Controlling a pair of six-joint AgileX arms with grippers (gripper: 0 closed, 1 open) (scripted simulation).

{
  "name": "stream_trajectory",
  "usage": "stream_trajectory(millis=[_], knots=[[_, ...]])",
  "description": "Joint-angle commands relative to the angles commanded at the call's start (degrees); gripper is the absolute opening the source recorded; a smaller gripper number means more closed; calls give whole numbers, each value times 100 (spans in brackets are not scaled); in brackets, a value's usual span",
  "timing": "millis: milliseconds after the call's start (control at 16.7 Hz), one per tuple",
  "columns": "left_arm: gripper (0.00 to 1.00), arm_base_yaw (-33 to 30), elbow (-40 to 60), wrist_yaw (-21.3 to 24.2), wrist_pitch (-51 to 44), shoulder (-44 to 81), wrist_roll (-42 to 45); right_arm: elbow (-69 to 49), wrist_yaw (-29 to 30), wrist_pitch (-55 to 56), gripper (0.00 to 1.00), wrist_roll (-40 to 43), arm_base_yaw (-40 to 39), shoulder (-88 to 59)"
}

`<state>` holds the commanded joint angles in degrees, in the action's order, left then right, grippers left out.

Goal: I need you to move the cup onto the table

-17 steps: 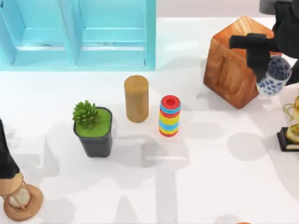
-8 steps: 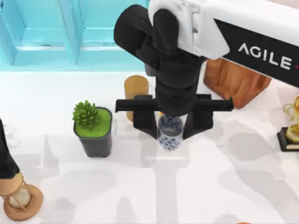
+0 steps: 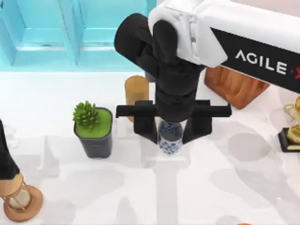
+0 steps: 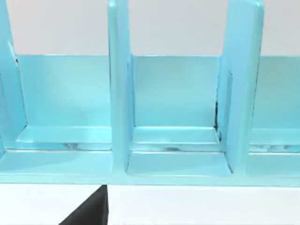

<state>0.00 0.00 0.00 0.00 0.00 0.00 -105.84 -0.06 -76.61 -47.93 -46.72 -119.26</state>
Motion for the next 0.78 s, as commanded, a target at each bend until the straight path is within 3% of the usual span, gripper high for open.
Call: stream_trajectory(millis=[360,660,780], knots=[[100,0,0,0,0,0,0,873,4,991,0,-2,-18,-87],[100,0,0,0,0,0,0,949,5,1078,0,-3,-20,-96],[100,0,0,0,0,0,0,949,5,1078,15,-3,-20,-96]])
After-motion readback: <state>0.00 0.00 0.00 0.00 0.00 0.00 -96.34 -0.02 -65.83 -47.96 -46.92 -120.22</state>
